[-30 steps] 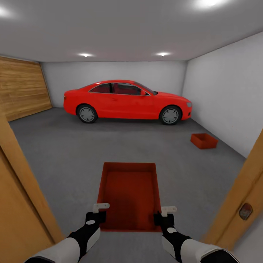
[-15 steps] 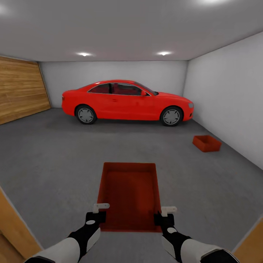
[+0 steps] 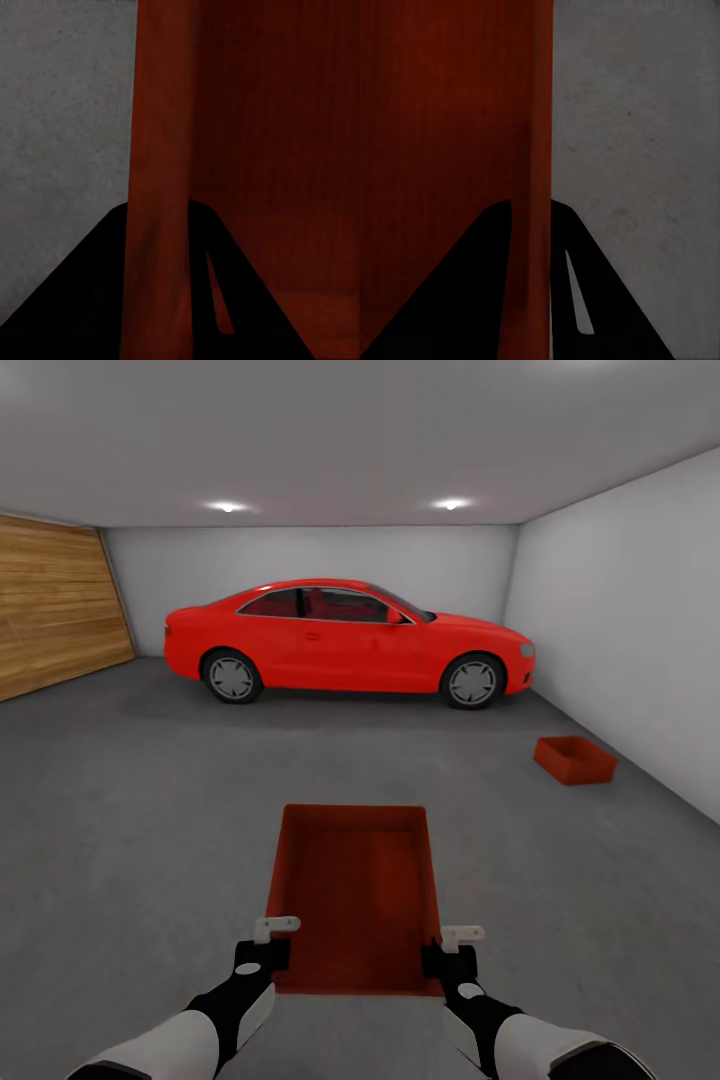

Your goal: Move the two storage containers from the living room to the garage. In the garage, place one container on the floor and stack the other container on top of it (either order is fine).

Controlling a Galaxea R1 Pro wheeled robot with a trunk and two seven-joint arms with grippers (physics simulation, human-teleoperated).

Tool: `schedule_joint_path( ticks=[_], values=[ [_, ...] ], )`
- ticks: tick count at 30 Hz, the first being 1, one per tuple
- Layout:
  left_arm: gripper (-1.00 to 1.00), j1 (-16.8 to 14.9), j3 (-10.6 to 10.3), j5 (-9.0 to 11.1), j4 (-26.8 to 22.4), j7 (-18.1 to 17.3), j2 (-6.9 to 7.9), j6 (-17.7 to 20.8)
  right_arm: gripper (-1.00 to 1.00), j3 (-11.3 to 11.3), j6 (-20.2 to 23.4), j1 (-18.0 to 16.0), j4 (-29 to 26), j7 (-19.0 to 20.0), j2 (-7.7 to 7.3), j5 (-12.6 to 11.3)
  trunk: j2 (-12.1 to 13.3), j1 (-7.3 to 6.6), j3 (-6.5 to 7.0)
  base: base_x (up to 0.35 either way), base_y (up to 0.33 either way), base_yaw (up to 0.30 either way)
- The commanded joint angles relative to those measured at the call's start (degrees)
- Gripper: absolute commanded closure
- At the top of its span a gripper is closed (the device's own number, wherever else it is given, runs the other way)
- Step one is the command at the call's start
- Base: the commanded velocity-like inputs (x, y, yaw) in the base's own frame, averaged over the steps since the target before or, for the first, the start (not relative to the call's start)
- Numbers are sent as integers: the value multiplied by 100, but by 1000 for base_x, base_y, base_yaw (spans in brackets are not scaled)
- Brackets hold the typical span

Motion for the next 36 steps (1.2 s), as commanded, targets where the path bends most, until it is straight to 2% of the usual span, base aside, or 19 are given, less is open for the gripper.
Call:
schedule_joint_path(
  ticks=[1,36],
  values=[
    [100,-15,283,483,-17,55,478,-3,100,-170,-12,-3,10,3,-64,40,-5,4,-7,322,0,0],
    [100,-12,286,490,-12,55,487,-3,100,-170,-12,-3,11,3,-64,40,-5,4,-7,322,0,0]
  ],
)
